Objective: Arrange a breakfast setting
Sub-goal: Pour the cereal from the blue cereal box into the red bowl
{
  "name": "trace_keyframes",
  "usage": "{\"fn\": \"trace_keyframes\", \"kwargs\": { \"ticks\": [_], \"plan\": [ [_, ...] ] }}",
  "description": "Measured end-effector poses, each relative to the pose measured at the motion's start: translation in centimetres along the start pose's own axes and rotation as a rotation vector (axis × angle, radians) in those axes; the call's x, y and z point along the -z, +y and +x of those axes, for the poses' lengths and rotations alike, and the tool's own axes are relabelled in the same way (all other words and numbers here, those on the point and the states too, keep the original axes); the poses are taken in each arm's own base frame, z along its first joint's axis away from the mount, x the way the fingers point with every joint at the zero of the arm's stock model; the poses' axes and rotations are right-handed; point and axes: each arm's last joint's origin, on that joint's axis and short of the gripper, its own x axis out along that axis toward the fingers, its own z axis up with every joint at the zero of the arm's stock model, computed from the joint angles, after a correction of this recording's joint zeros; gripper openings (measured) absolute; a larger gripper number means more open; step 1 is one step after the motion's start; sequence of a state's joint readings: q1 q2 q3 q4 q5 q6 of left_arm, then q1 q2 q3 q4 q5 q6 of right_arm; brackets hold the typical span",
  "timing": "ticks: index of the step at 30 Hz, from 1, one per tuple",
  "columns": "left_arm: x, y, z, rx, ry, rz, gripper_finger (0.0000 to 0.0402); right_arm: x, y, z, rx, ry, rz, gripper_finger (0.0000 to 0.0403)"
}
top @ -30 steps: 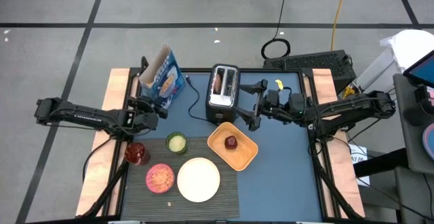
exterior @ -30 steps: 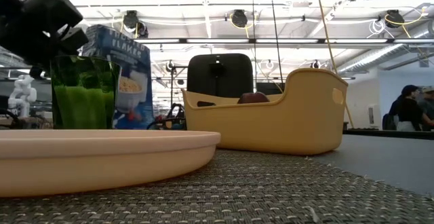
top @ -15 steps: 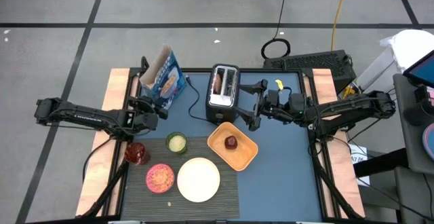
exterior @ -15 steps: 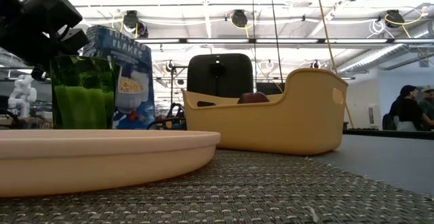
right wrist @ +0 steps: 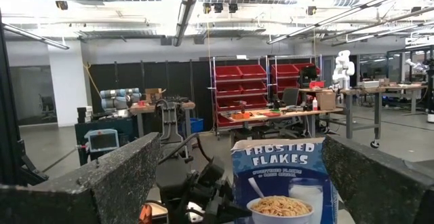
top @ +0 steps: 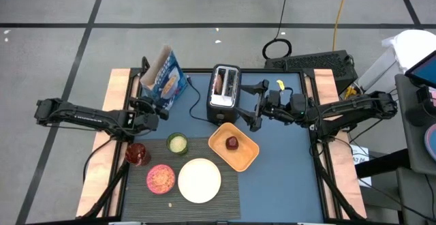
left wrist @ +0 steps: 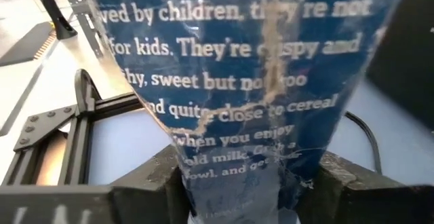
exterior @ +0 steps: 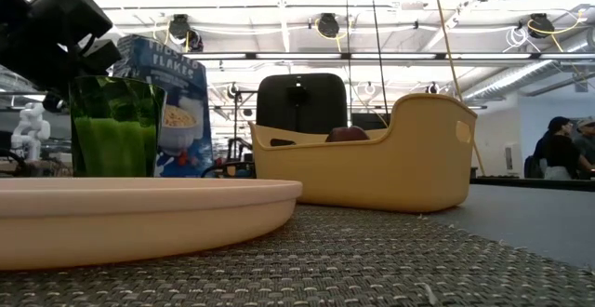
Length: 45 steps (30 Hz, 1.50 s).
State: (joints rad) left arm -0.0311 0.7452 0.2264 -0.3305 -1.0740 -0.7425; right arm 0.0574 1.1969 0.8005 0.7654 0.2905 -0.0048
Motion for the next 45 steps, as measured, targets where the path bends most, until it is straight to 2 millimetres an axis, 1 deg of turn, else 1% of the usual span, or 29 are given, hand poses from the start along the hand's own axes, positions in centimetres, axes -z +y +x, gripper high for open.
{"fn": "trace_keyframes", "kwargs": {
  "ticks": [2, 10, 13, 15, 29, 35, 45],
  "plan": [
    [0.0, 0.0, 0.0, 0.008, 0.008, -0.002, 0.0227, 0.0, 0.0, 0.0, 0.000, 0.000, 0.000, 0.0393],
    [0.1, 0.0, 0.0, 0.013, 0.014, 0.001, 0.0349, 0.0, 0.0, 0.0, 0.000, 0.000, 0.000, 0.0393],
    [0.1, 0.0, 0.0, 0.011, 0.012, 0.001, 0.0382, 0.0, 0.0, 0.0, 0.000, 0.000, 0.000, 0.0393],
    [0.1, 0.0, 0.0, 0.007, 0.008, 0.002, 0.0395, 0.0, 0.0, 0.0, 0.000, 0.000, 0.000, 0.0393],
    [0.0, 0.0, 0.0, 0.000, 0.003, 0.009, 0.0395, 0.0, 0.0, 0.0, 0.000, 0.000, 0.000, 0.0393],
    [-1.2, -0.4, -0.3, 0.010, -0.013, 0.048, 0.0395, 0.0, 0.0, 0.0, 0.000, 0.000, 0.000, 0.0393],
    [-3.5, -1.0, -0.8, 0.030, -0.041, 0.046, 0.0395, 0.0, 0.0, 0.0, 0.000, 0.000, 0.000, 0.0393]
  ]
}}
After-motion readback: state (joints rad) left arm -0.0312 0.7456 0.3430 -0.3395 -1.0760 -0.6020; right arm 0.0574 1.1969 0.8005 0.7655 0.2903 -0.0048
